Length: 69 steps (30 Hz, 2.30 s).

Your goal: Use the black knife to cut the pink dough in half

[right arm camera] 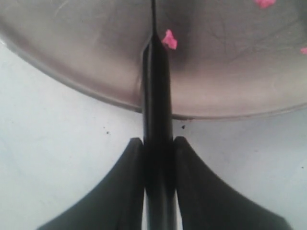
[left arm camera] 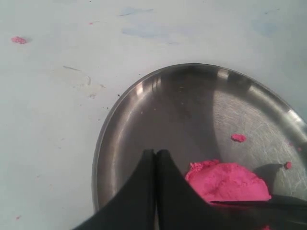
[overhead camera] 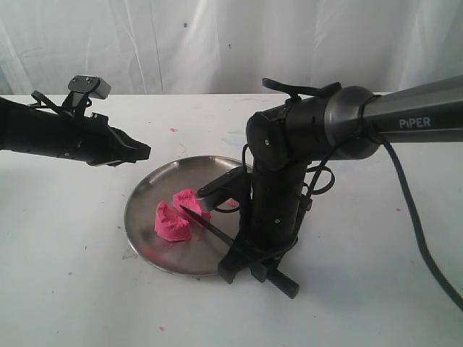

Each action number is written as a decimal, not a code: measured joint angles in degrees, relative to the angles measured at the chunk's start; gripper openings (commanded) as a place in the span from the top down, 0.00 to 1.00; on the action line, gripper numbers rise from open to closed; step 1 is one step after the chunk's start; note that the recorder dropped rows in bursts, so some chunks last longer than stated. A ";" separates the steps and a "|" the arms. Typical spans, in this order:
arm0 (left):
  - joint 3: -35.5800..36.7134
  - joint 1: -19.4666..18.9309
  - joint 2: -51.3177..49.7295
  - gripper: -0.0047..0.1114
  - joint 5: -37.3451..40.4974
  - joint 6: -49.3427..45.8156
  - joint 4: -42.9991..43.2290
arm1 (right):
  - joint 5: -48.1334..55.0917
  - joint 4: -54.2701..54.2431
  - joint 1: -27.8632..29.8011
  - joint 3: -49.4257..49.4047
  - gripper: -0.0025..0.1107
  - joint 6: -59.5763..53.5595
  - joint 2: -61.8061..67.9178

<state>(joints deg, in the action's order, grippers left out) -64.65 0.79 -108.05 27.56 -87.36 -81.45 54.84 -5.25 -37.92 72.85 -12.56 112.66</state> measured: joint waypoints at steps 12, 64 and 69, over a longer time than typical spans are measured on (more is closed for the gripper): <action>0.00 0.00 0.00 0.96 -0.38 0.10 0.00 | 0.91 -6.29 0.00 0.00 0.98 -4.60 -2.36; 0.00 0.00 0.00 0.96 -0.50 0.58 0.00 | -1.93 2.31 0.00 0.58 0.98 2.09 -1.51; 0.00 0.00 0.58 0.96 -1.41 1.25 0.00 | -2.56 2.31 0.00 0.72 0.98 2.22 -3.05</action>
<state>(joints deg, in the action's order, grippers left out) -64.65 0.79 -107.47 26.16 -86.10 -81.45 52.28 -2.94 -37.92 73.57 -10.34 109.61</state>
